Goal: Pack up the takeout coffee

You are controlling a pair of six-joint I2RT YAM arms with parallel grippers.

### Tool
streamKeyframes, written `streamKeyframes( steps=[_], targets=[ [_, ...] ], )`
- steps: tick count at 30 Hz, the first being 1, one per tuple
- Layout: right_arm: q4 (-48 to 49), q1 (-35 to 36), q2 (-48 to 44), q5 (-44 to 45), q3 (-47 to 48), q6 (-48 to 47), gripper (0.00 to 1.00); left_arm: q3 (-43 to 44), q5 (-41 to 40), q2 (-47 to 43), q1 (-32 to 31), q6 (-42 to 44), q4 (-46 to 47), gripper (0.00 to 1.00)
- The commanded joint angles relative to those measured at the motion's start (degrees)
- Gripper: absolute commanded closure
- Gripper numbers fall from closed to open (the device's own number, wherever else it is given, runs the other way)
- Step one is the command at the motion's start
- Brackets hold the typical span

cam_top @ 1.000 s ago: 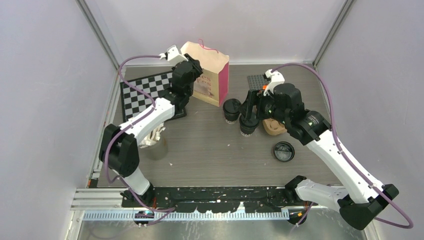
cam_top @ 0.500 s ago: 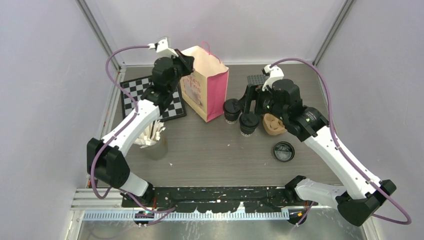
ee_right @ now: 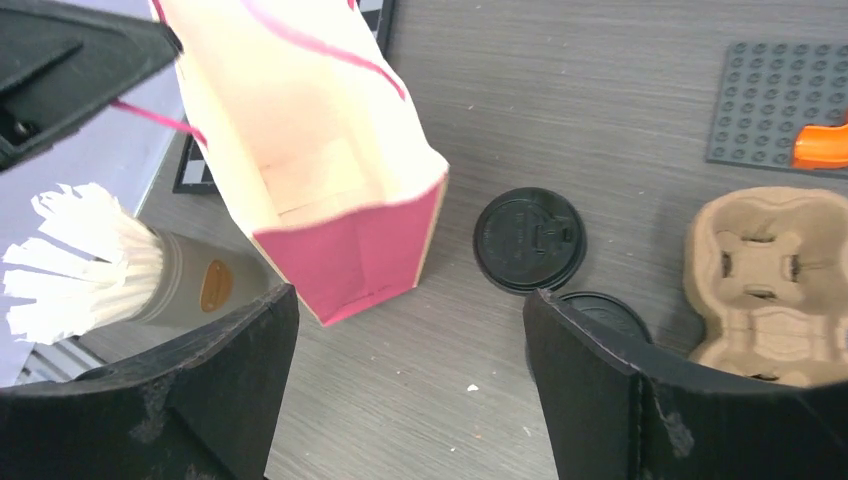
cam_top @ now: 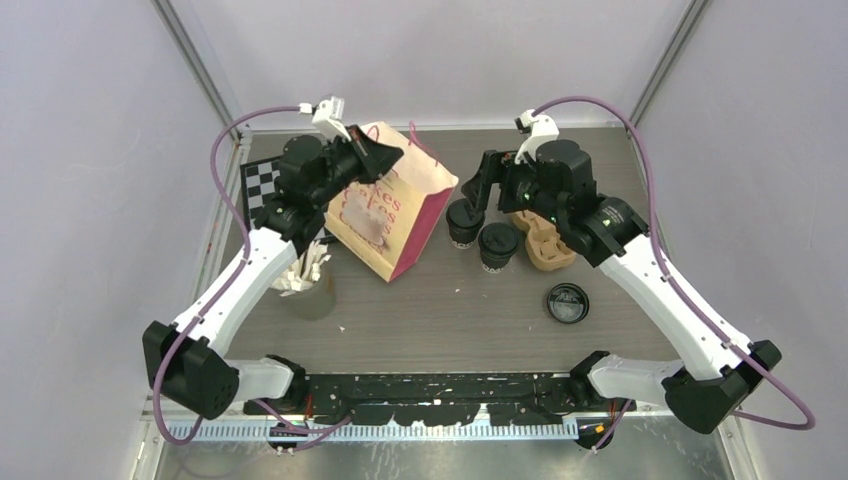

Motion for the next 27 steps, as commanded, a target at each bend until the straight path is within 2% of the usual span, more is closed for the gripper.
streamKeyframes(
  steps=[1,4,10,15,20,23,26,27],
  targets=[
    [3.51,3.06,1.79,0.31,2.50,1.73,0.13,-3.39,11.15,-4.27,-0.12,-5.61,1.83,1.00],
    [1.96,5.64,4.40,1.57,5.60,0.78,0.13,-4.74,15.17,-5.93,-0.13,-6.55,1.76,1.00],
    [2.18,11.49,7.88,9.13,9.92,-3.72,0.12,-8.16,16.15,-9.88,-0.12,-4.50,0.60,1.00],
    [3.56,11.88,12.92,15.87,14.28,-8.08,0.13,-7.55,16.40,-10.20,-0.12,-3.60,-0.87,1.00],
    [1.59,11.88,19.28,17.75,19.69,-9.84,0.20,-6.99,17.00,-9.77,-0.12,-2.48,-2.25,1.00],
    [-2.57,11.81,21.36,20.36,22.18,-8.65,0.34,-7.44,16.68,-10.25,-0.12,-1.35,-3.22,1.00],
    [-1.49,11.88,19.92,20.67,19.38,-8.14,0.66,-8.32,15.82,-11.23,-0.12,-0.12,-5.14,1.00],
    [-0.37,11.79,18.82,20.42,17.71,-7.94,0.72,-8.73,15.19,-11.83,-0.12,0.40,-5.66,1.00]
  ],
)
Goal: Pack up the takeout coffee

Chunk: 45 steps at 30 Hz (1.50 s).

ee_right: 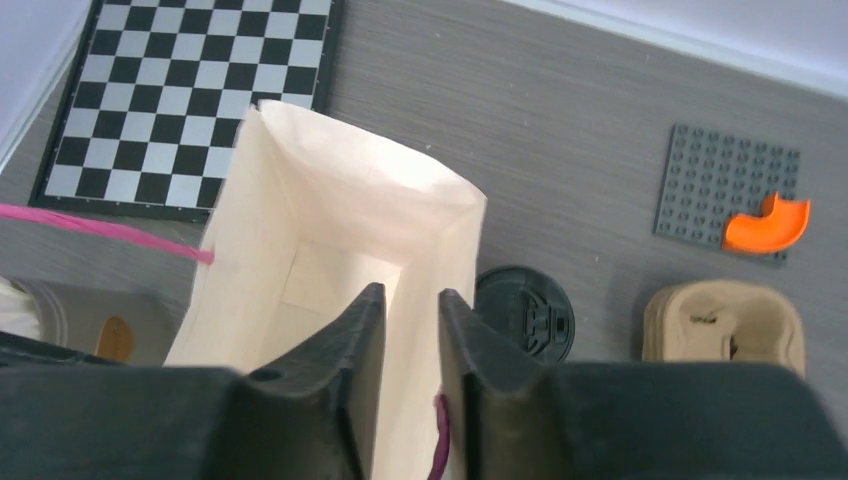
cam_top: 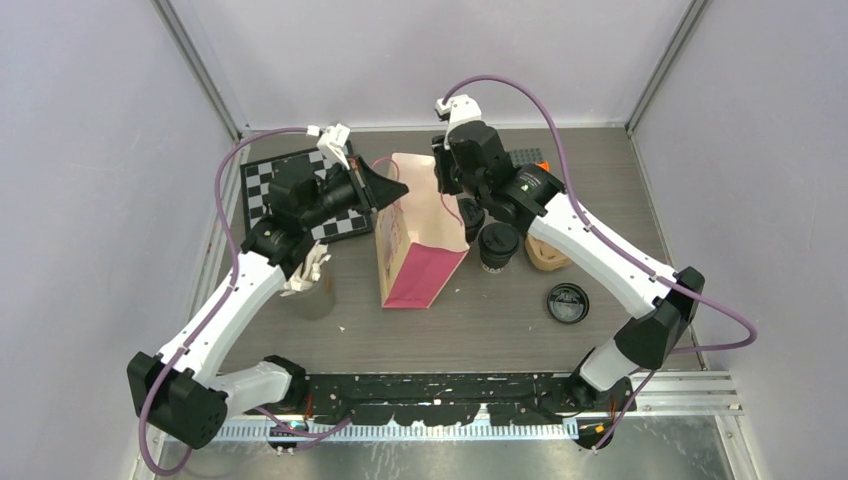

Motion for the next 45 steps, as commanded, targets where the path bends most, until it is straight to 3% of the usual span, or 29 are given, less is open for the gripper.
streamKeyframes(
  steps=[1,3,5,11,12,15,17,21,31,38,45],
  targets=[
    [2.40,-0.21,-4.58,2.09,-2.99,0.64,0.74,-0.76,-1.48,-3.25,-0.12,3.07,-2.65,1.00],
    [4.25,-0.42,-6.39,0.21,-5.55,1.40,0.71,-1.56,-4.95,-4.49,-0.12,3.91,-3.93,1.00],
    [4.75,-0.67,-7.53,-0.95,-6.77,2.20,0.62,-1.96,-6.60,-5.28,-0.12,4.75,-4.66,1.00],
    [0.40,-0.67,-8.66,-1.46,-6.61,4.24,0.46,-1.95,-7.29,-5.04,-0.12,5.85,-6.07,1.00],
    [0.50,-0.69,-9.10,-1.81,-7.02,4.14,0.49,-1.91,-7.30,-4.96,-0.12,6.02,-6.22,1.00],
    [0.65,-0.72,-9.95,-1.73,-8.09,3.41,0.69,-2.19,-7.69,-4.85,-0.12,6.63,-6.73,1.00],
    [1.00,-1.11,-10.62,-1.62,-9.16,3.25,0.74,-2.27,-8.48,-5.04,-0.12,7.22,-7.67,1.00],
    [5.01,-3.38,-12.93,-7.75,-13.80,3.64,0.74,-1.92,-11.68,-5.78,-0.12,9.82,-11.75,1.00],
    [26.65,-10.54,-21.75,-24.22,-37.16,8.29,0.70,-2.88,-16.09,-7.49,-0.12,12.59,-16.81,1.00],
    [40.44,-10.71,-20.32,-26.07,-45.53,5.17,0.67,-4.52,-12.93,-7.66,-0.12,10.25,-15.36,1.00],
    [40.74,-10.65,-19.83,-23.81,-44.44,3.06,0.64,-3.70,-12.10,-7.99,-0.12,8.81,-16.12,0.90]
  ],
)
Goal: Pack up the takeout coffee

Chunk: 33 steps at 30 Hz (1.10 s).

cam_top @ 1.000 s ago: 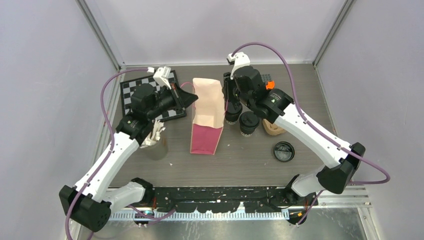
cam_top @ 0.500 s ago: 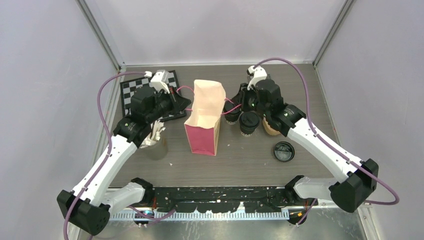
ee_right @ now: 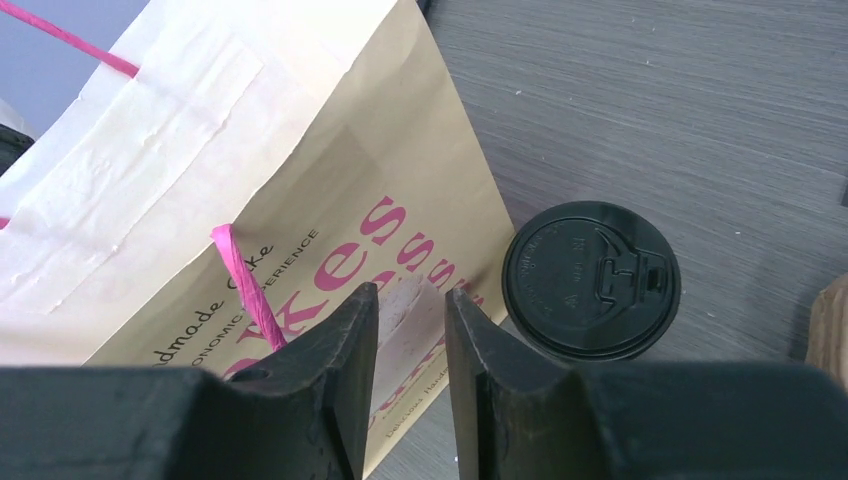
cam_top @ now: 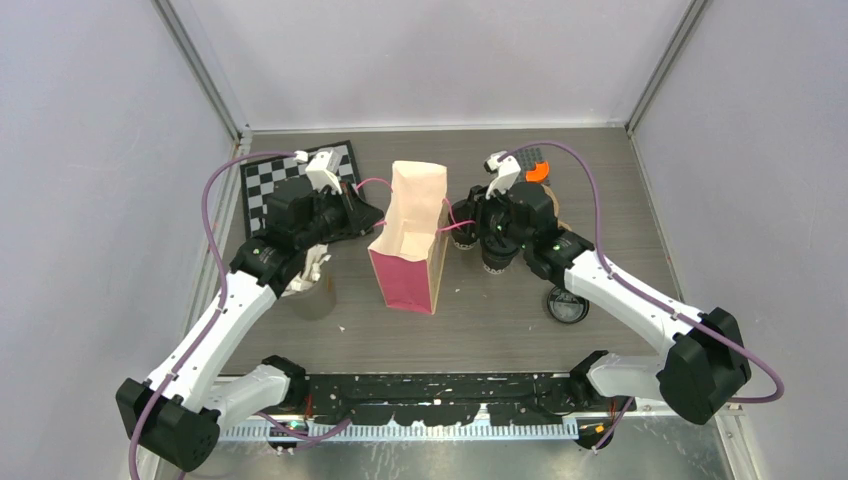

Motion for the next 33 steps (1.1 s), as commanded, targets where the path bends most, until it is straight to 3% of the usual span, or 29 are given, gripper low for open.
streamKeyframes(
  steps=[1,8,14,26,27,30,33],
  targets=[
    [2.57,0.01,-1.51,0.59,2.75,-1.95,0.62,1.18,1.72,-1.15,-0.12,-0.99,-0.07,0.90],
    [-16.60,0.02,-5.06,1.05,12.60,-1.06,0.47,2.65,0.87,-1.92,-0.12,-1.88,-1.44,0.89],
    [-27.96,-0.02,-7.00,3.08,17.53,2.88,0.42,0.67,4.17,-3.16,-0.12,-5.10,1.91,0.87],
    [-32.99,0.07,-10.00,3.56,22.19,4.92,0.31,0.06,3.96,-4.25,-0.12,-5.01,2.00,0.86],
    [-32.78,0.08,-9.99,2.80,22.22,5.13,0.31,0.13,4.36,-4.23,-0.12,-4.97,2.09,0.82],
    [-31.89,0.05,-9.09,1.11,22.05,4.45,0.32,0.78,4.56,-4.53,-0.12,-4.56,1.83,0.54],
    [-31.00,0.02,-7.84,1.25,21.62,3.75,0.32,2.30,4.78,-4.20,-0.12,-1.80,0.29,0.39]
  ],
)
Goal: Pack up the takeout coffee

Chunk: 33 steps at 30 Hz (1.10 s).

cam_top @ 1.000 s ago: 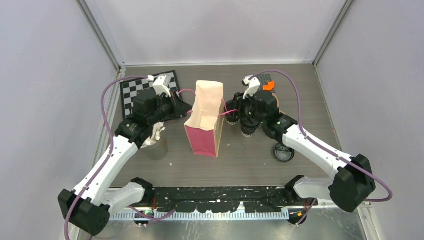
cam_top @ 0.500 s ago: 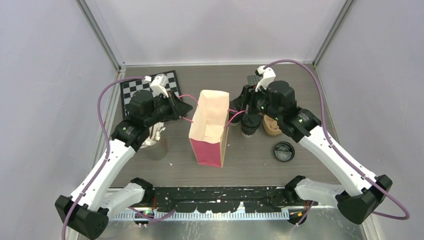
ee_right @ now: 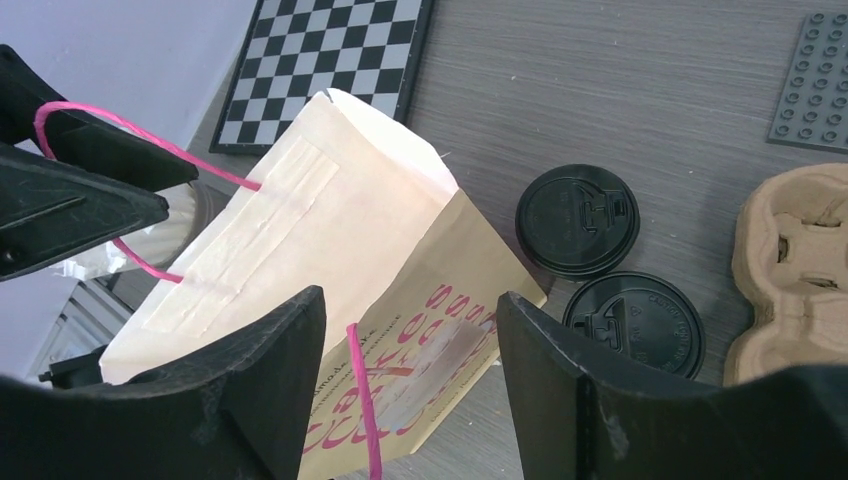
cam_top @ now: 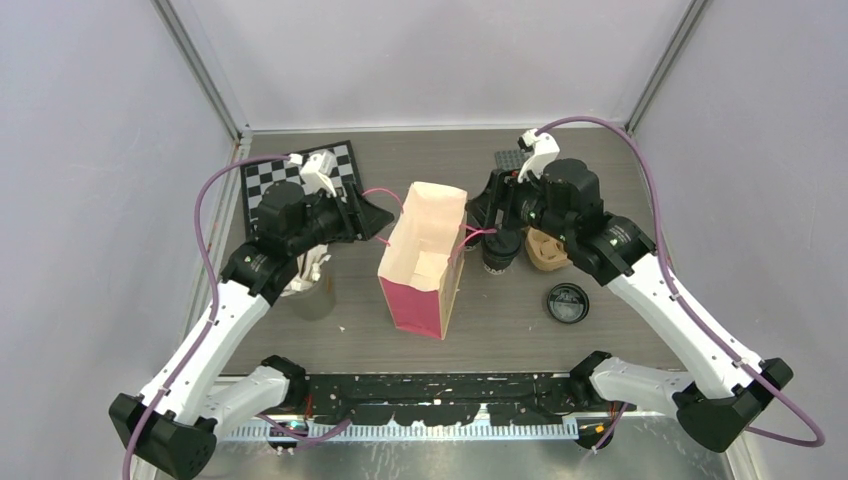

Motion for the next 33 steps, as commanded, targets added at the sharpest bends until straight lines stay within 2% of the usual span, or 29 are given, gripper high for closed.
streamKeyframes(
  steps=[1,7,12,15,17,21,25,29,33],
  targets=[
    [1.30,0.04,1.34,-0.74,1.75,-0.45,0.32,3.40,1.63,-0.40,-0.11,4.37,-0.25,0.37],
    [2.80,0.09,1.65,1.81,2.41,1.89,0.21,14.06,3.99,5.35,-0.12,13.18,-12.97,0.31],
    [1.13,0.04,1.24,9.60,3.79,2.05,0.11,20.09,5.92,8.44,-0.12,17.25,-18.54,0.19],
    [1.00,0.04,-0.49,14.00,3.86,2.15,0.10,24.11,5.60,10.74,-0.12,19.86,-22.93,0.14],
    [0.40,0.02,-1.90,18.92,4.51,3.11,0.09,27.58,6.04,12.85,-0.12,21.90,-26.83,0.13],
    [3.01,0.01,-4.50,19.22,3.52,6.63,0.09,32.01,5.75,16.19,-0.12,23.15,-30.54,0.13],
    [3.29,-0.02,-5.59,24.54,0.90,12.66,0.10,35.97,0.41,19.26,-0.12,23.34,-30.28,0.13],
    [-0.88,-0.17,-3.17,29.13,2.93,13.29,0.11,37.99,-1.36,22.59,-0.12,20.99,-27.74,0.16],
    [-9.27,-0.74,4.05,30.62,8.74,8.56,0.12,39.89,-4.34,26.06,-0.12,20.77,-28.55,0.21]
  ],
)
